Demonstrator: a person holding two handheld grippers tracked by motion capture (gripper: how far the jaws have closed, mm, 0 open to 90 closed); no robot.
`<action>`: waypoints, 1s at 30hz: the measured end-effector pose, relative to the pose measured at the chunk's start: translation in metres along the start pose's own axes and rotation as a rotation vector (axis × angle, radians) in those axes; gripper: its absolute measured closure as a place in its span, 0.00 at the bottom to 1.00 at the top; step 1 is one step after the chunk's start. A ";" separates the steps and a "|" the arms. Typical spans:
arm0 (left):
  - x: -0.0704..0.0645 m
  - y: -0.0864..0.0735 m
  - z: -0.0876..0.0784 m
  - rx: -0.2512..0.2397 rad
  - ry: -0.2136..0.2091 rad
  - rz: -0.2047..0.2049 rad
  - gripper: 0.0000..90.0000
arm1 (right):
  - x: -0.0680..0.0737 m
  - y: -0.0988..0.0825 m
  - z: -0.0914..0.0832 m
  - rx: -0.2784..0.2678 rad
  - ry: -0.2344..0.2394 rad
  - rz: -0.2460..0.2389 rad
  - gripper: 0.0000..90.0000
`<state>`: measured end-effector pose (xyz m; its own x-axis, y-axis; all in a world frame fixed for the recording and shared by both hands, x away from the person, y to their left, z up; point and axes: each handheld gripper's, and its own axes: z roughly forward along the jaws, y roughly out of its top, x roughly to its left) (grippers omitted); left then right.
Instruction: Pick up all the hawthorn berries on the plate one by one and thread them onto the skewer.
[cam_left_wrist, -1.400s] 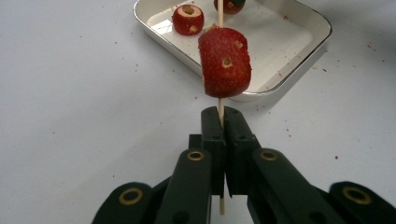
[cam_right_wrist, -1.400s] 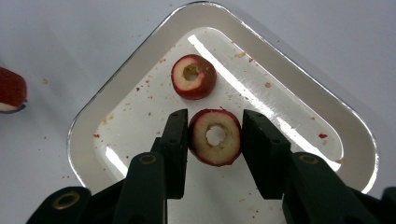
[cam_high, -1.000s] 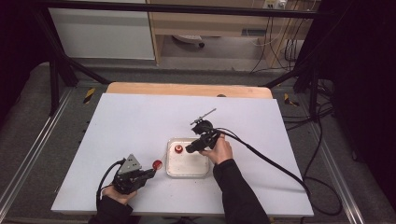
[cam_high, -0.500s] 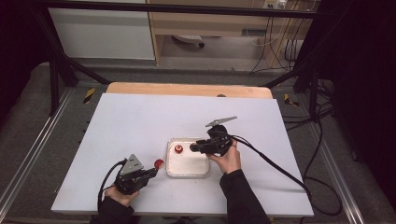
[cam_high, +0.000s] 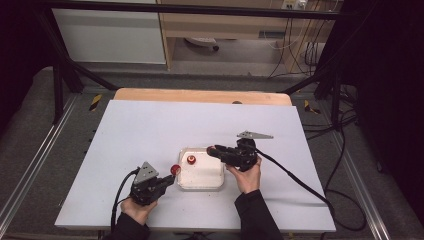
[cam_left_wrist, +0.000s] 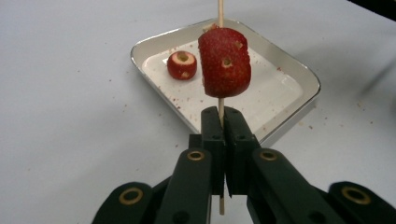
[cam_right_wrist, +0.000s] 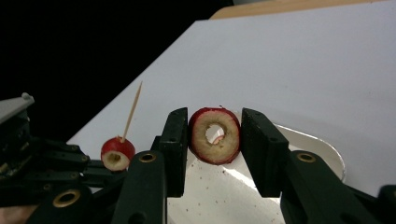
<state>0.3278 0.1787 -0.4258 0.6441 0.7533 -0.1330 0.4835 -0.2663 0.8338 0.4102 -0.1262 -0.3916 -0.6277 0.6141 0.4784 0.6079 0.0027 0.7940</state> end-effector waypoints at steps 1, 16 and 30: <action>-0.001 0.002 0.001 -0.006 0.000 -0.006 0.98 | 0.000 0.000 -0.001 -0.019 0.003 0.008 0.70; -0.026 0.024 0.018 -0.068 -0.038 -0.043 0.98 | 0.001 0.007 -0.008 -0.260 0.029 0.071 0.70; -0.037 0.029 0.029 -0.068 -0.052 -0.045 0.98 | 0.003 0.012 -0.012 -0.397 0.031 0.078 0.70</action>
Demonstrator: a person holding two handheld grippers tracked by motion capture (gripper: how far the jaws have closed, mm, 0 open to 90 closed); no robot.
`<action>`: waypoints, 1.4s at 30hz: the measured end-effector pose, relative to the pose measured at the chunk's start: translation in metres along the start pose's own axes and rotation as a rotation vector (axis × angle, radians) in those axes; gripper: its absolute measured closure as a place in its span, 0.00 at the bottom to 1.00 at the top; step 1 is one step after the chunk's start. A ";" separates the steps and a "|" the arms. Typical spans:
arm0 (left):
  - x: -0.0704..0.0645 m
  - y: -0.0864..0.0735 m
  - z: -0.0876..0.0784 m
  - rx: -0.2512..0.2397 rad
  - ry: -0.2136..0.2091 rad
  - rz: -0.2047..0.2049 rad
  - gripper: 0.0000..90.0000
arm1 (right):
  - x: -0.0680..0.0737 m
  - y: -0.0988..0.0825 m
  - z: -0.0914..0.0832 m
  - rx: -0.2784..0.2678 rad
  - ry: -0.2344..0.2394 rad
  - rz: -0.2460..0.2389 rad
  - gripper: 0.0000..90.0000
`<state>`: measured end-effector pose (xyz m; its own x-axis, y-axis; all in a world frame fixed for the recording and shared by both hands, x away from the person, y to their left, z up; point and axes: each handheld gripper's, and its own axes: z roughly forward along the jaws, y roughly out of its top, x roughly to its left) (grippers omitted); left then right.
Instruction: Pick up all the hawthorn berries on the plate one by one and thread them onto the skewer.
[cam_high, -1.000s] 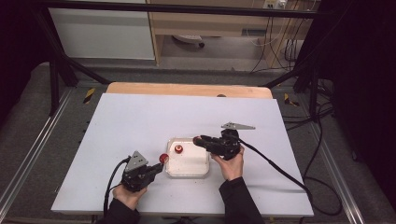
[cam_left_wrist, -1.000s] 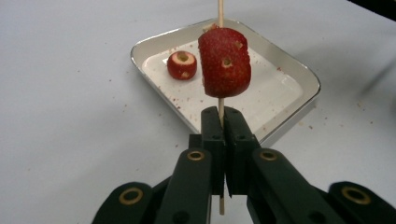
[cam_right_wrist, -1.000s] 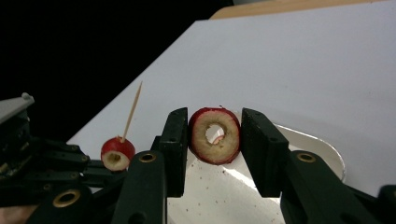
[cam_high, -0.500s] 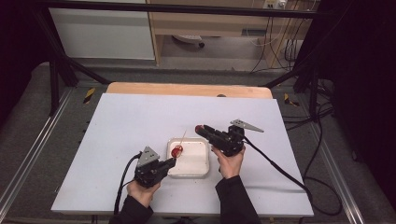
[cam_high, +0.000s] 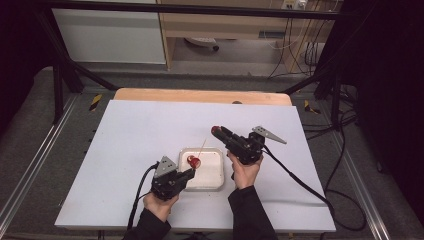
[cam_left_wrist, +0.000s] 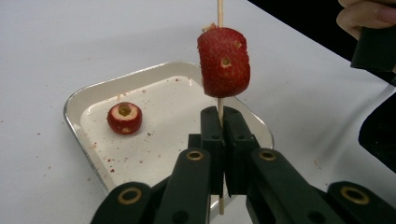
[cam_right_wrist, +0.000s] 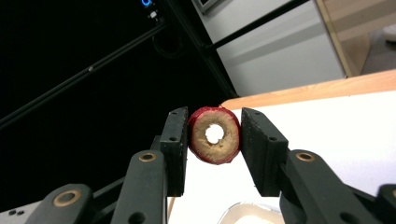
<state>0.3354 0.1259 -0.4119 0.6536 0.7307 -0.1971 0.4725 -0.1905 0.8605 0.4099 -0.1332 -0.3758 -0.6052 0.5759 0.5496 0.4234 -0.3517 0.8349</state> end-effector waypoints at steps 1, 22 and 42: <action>-0.001 0.000 0.001 0.002 -0.003 -0.001 0.98 | 0.000 0.000 0.000 -0.006 0.000 -0.003 0.70; -0.007 0.005 0.013 -0.012 -0.024 -0.021 0.98 | 0.004 -0.010 0.004 -0.100 0.003 0.009 0.71; -0.007 0.006 0.014 -0.016 -0.027 -0.025 0.98 | 0.004 -0.016 0.007 -0.110 0.019 0.023 0.71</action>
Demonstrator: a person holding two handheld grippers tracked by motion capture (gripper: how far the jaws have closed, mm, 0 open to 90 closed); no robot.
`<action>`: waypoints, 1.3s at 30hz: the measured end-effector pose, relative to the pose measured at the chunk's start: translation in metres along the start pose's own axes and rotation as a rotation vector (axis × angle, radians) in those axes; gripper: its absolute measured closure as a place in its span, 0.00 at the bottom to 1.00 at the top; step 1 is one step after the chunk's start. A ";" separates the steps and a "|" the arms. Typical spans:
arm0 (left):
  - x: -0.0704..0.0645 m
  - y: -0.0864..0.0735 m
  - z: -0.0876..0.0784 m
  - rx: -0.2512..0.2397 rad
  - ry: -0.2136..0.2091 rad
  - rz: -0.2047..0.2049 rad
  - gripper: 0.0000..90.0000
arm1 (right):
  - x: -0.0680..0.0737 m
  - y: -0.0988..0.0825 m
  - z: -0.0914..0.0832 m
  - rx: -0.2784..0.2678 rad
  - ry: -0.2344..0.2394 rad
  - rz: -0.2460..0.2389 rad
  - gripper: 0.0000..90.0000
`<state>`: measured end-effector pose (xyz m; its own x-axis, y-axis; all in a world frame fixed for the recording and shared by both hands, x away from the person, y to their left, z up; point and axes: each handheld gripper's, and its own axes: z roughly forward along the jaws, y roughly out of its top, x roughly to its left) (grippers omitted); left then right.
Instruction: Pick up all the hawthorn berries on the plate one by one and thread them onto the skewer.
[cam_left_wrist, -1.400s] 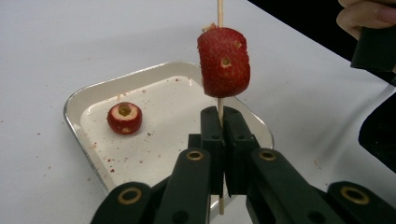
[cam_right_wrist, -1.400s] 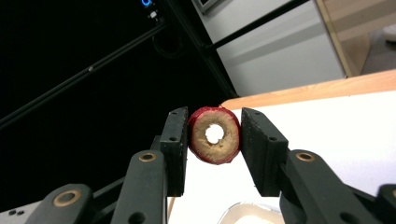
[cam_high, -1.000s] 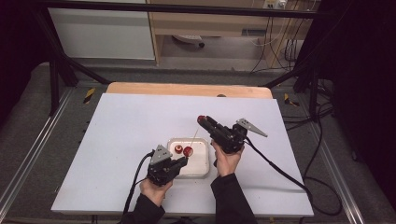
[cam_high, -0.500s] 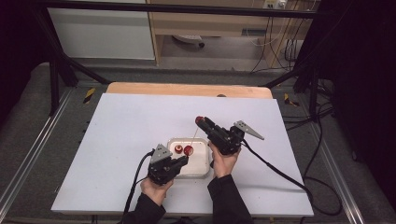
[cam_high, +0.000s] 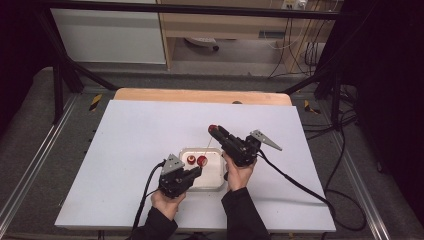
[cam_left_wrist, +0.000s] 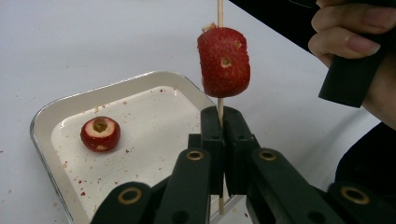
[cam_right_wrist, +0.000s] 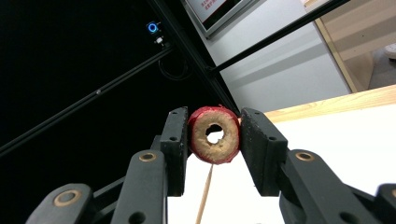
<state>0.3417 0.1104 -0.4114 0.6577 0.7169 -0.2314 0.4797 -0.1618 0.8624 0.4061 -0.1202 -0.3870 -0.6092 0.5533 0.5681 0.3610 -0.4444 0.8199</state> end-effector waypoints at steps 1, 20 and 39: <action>0.000 0.000 0.000 0.000 0.002 0.001 0.98 | 0.000 0.000 0.000 0.000 0.000 0.000 0.71; 0.000 0.006 0.002 -0.022 -0.010 -0.058 0.98 | 0.003 -0.013 0.001 0.018 0.016 0.019 0.71; 0.002 0.003 -0.003 -0.024 0.015 -0.013 0.98 | 0.003 -0.008 -0.002 0.137 0.005 0.066 0.71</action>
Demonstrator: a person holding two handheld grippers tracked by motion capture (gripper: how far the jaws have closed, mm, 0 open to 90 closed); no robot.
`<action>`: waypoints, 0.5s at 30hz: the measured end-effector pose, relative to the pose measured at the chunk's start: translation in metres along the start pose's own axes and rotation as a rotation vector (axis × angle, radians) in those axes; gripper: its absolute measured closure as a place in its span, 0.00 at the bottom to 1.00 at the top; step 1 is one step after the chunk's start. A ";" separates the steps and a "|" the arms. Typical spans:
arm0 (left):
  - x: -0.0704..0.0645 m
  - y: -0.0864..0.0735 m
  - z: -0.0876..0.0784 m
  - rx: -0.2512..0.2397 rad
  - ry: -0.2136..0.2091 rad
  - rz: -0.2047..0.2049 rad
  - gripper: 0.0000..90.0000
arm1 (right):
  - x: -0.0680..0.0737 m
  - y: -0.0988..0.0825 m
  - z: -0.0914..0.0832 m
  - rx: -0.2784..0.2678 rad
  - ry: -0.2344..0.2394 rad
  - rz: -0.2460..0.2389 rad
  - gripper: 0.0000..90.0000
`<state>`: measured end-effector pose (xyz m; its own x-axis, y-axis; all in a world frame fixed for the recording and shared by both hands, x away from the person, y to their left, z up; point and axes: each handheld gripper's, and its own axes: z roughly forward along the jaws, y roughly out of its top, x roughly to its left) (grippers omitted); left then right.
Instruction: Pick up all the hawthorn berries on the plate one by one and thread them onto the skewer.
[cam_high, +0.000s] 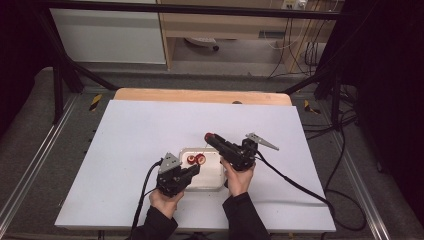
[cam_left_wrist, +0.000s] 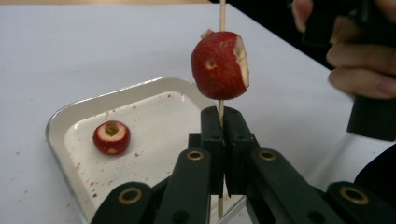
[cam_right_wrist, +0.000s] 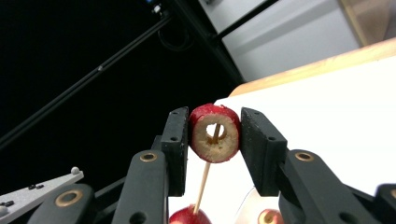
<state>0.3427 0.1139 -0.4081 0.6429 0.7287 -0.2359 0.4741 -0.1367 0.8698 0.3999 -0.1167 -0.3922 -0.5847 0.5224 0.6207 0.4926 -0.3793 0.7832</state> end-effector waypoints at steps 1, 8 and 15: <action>-0.001 0.000 0.001 0.006 0.002 0.007 0.98 | -0.001 -0.002 0.001 0.000 -0.001 0.011 0.71; 0.001 0.001 0.002 0.007 0.001 -0.007 0.98 | -0.001 -0.007 0.002 0.028 0.023 -0.004 0.71; 0.003 0.003 0.004 0.012 -0.003 -0.011 0.98 | 0.002 -0.020 0.002 0.084 0.031 -0.032 0.71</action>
<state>0.3483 0.1129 -0.4084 0.6391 0.7285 -0.2467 0.4882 -0.1365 0.8620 0.3902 -0.1069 -0.4072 -0.6202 0.5091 0.5969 0.5244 -0.2969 0.7980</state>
